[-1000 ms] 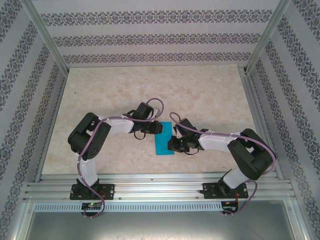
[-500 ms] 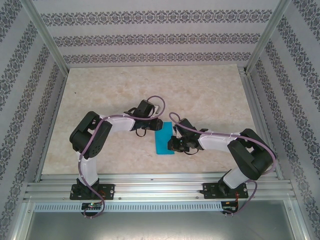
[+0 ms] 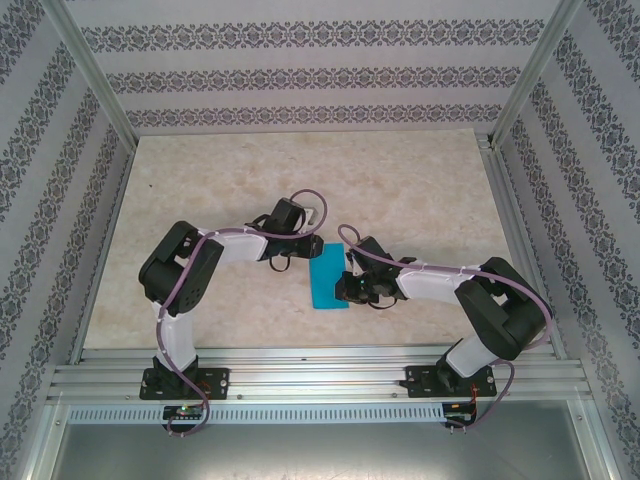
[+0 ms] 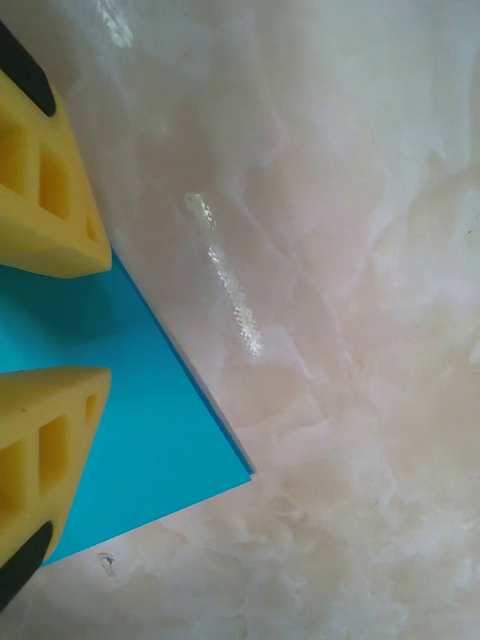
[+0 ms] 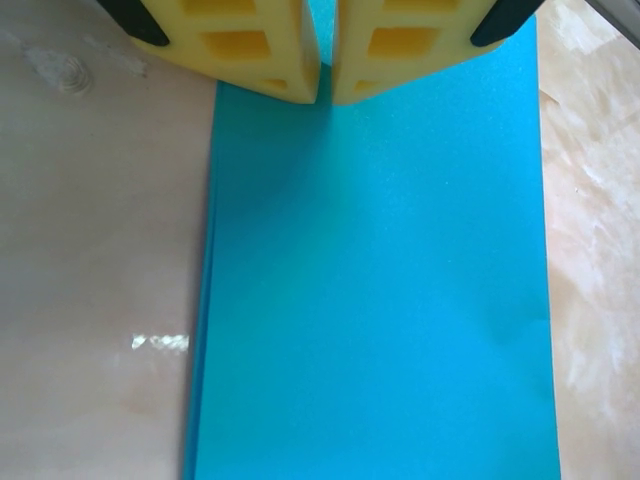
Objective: Fold a paper plane with a square sheet of paper (fold left side to right side)
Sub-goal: First fold the square sheet of paper in half at the center of the table.
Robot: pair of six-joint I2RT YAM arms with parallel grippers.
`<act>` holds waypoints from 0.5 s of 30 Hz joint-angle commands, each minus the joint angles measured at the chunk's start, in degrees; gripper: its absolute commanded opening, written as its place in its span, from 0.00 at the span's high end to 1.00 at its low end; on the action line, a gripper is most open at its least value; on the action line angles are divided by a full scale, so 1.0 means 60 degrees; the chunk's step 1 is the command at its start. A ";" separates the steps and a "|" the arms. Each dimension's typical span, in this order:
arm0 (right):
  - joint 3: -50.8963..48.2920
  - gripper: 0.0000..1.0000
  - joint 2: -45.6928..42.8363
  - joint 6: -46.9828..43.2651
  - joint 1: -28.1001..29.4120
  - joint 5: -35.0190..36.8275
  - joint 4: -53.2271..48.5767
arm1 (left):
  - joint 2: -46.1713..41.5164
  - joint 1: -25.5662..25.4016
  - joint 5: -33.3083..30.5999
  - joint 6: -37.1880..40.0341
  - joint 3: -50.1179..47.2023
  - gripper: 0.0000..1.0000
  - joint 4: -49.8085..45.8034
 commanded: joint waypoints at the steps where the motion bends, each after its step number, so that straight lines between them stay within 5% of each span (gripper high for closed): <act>1: -0.0476 0.84 0.0546 -0.0149 0.0029 0.1114 -0.1694 | -0.0103 0.0817 -0.0929 0.0367 -0.0292 0.66 0.0089; 9: -0.0416 0.84 0.0537 -0.0149 0.0027 0.1045 -0.1608 | -0.0968 0.0984 -0.0906 0.0681 -0.0159 0.63 -0.0292; 15: -0.0359 0.84 0.0546 -0.0164 0.0027 0.1022 -0.1520 | -0.1726 0.0897 0.1063 -0.0052 -0.1217 0.66 0.0980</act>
